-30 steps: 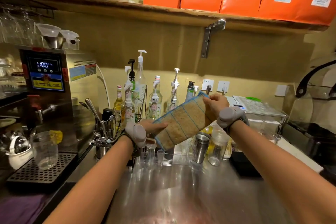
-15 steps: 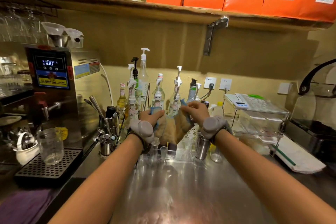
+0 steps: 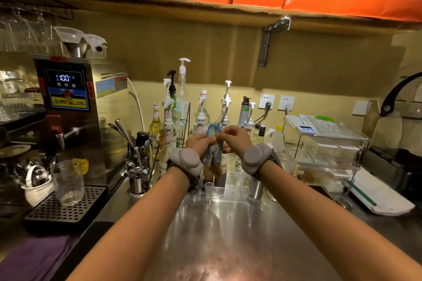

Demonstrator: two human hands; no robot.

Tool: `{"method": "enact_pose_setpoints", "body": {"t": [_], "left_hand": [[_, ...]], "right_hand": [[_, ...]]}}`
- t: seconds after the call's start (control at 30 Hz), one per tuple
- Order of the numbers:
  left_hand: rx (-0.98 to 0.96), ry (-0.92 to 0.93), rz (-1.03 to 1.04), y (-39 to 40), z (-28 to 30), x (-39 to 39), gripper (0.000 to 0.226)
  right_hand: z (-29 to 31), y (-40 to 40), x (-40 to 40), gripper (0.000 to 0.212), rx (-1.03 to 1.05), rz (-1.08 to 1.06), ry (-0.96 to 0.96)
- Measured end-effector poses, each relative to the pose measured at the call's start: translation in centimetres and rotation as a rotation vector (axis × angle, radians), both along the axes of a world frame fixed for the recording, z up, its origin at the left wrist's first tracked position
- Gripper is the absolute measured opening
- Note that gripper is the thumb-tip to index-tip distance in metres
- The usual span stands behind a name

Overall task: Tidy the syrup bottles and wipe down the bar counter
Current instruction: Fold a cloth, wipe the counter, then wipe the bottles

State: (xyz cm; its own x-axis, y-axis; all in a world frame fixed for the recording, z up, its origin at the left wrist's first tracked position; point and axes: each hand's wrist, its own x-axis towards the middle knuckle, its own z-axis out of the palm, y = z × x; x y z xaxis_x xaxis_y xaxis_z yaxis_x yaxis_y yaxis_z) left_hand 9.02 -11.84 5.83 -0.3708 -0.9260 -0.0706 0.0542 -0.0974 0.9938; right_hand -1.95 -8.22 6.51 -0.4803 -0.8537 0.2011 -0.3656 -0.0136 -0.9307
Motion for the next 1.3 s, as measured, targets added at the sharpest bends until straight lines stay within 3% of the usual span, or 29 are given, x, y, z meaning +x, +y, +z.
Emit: {"method": "enact_pose_setpoints", "body": {"t": [0.2,0.3,0.33,0.5,0.67,0.77,0.83,0.9,1.0,1.13,1.3], "left_hand": [[0.016,0.027,-0.077,-0.3,1.0,-0.9,0.035],[0.010,0.011,-0.127,-0.5,1.2,-1.4,0.021],[0.004,-0.009,-0.131,-0.7,1.1,-1.5,0.017],[-0.064,-0.097,-0.089,-2.1,0.0,-2.3,0.054],[0.003,-0.056,-0.008,-3.5,0.1,-3.6,0.058],[0.020,-0.005,0.031,-4.3,1.0,-4.5,0.059],[0.013,0.018,0.046,-4.7,1.6,-4.9,0.055],[0.008,0.030,0.049,-4.9,2.0,-5.2,0.054],[-0.012,-0.014,0.076,-5.4,2.4,-5.8,0.061],[-0.030,-0.128,0.116,-6.0,2.2,-6.3,0.064],[0.037,-0.089,0.093,-6.0,1.4,-6.8,0.039]], "right_hand": [[0.2,-1.0,-0.1,0.023,-0.036,-0.048,0.031],[0.3,-1.5,-0.5,0.008,-0.032,-0.014,0.001],[0.3,-1.6,-0.7,0.012,-0.029,0.007,-0.023],[-0.1,-2.0,-2.2,0.021,-0.039,0.096,-0.112],[-1.6,-3.3,-4.7,0.043,-0.002,-0.093,0.002],[-1.3,-3.9,-5.5,0.036,0.171,-0.081,-0.099],[-0.8,-4.1,-5.8,0.050,0.318,-0.052,-0.085],[-1.0,-4.6,-6.1,0.067,0.315,0.008,-0.233],[-0.5,-5.0,-5.9,0.051,0.196,0.070,-0.459],[0.2,-6.1,-6.0,0.024,0.074,0.006,-0.109],[-0.3,-7.2,-5.2,0.026,-0.054,0.074,-0.033]]}}
